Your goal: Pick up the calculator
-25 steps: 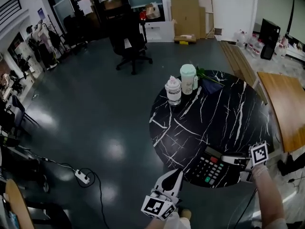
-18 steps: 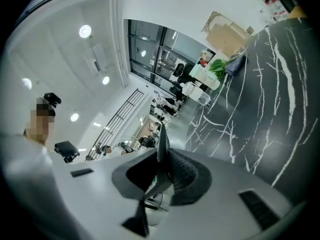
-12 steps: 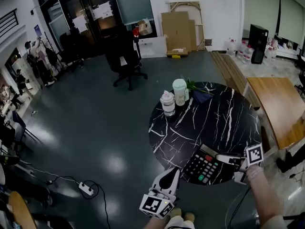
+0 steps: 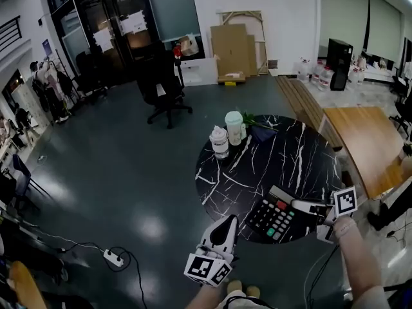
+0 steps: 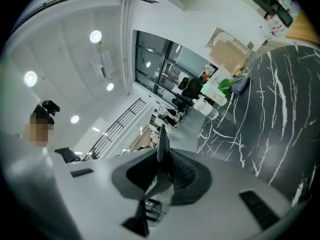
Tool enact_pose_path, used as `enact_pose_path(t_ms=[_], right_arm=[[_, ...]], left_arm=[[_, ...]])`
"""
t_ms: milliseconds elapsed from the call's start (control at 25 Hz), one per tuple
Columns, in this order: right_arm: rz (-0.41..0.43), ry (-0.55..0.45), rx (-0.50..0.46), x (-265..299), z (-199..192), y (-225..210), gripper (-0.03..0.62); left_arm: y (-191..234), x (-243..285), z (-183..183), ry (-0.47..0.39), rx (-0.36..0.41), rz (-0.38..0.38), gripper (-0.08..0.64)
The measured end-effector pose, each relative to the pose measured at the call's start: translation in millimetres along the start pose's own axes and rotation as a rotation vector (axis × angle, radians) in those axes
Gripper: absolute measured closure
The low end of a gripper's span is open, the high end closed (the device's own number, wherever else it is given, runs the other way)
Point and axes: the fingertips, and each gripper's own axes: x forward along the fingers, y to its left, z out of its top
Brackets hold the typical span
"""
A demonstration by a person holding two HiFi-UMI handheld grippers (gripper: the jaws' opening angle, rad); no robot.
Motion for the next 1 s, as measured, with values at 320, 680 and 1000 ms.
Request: enact_pose_path(t_ms=[320, 680, 1000], right_arm=[[-0.020, -0.046, -0.013, 2.7, -7.6, 12.4, 0.538], [-0.030, -0.062, -0.006, 17.8, -24.3, 14.0, 0.538], [-0.041, -0.062, -0.055, 22.1, -21.3, 21.6, 0.538]], left_arm=[[-4.2, -8.6, 2.4, 0.002, -0.006, -0.010, 0.552], [-1.2, -13.4, 3.4, 0.005, -0.014, 0.003, 0.552], [1.4, -13.1, 0.5, 0.003, -0.010, -0.003, 0.552]])
